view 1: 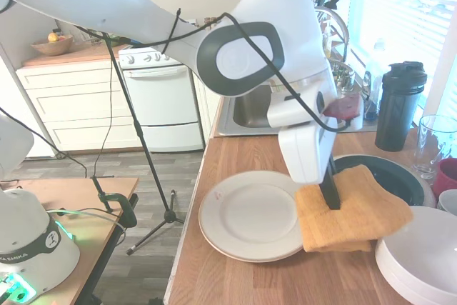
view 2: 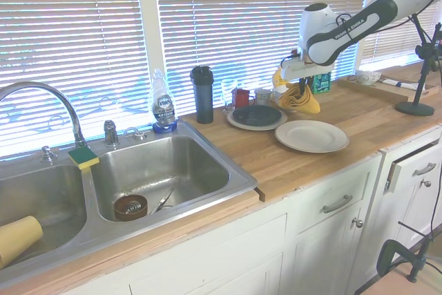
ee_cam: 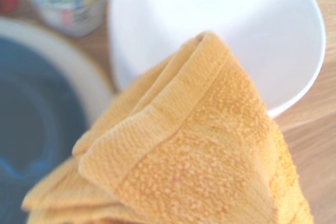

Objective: Wipe the white plate in clockwise motion

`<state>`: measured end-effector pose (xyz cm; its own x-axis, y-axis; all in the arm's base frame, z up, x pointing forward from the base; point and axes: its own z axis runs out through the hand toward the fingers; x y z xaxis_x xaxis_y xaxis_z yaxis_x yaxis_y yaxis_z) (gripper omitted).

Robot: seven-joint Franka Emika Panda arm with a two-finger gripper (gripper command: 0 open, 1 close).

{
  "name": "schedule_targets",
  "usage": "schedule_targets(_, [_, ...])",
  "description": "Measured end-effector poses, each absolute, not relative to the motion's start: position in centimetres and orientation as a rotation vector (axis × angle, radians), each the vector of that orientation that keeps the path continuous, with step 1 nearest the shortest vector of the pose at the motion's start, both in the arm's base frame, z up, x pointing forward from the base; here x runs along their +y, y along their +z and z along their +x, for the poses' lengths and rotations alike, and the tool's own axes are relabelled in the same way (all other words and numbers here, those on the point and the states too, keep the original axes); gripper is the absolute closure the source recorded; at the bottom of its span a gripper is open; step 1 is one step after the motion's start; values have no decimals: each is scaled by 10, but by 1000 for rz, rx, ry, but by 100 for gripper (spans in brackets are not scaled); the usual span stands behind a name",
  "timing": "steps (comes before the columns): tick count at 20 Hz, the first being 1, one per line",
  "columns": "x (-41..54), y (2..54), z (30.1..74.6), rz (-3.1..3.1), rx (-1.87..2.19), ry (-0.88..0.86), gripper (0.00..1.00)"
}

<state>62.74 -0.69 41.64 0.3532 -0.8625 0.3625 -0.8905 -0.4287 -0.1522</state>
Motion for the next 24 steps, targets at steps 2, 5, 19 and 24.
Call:
schedule_targets(2, [-19, 405, 637, 2504, -1654, 592, 100])
schedule_targets(5, [-33, 390, 649, 2489, -1664, 574, 100])
schedule_targets(19, [-16, 340, 666, 2564, -1593, 547, 100])
schedule_targets(24, [16, 339, 665, 2609, -1533, 547, 100])
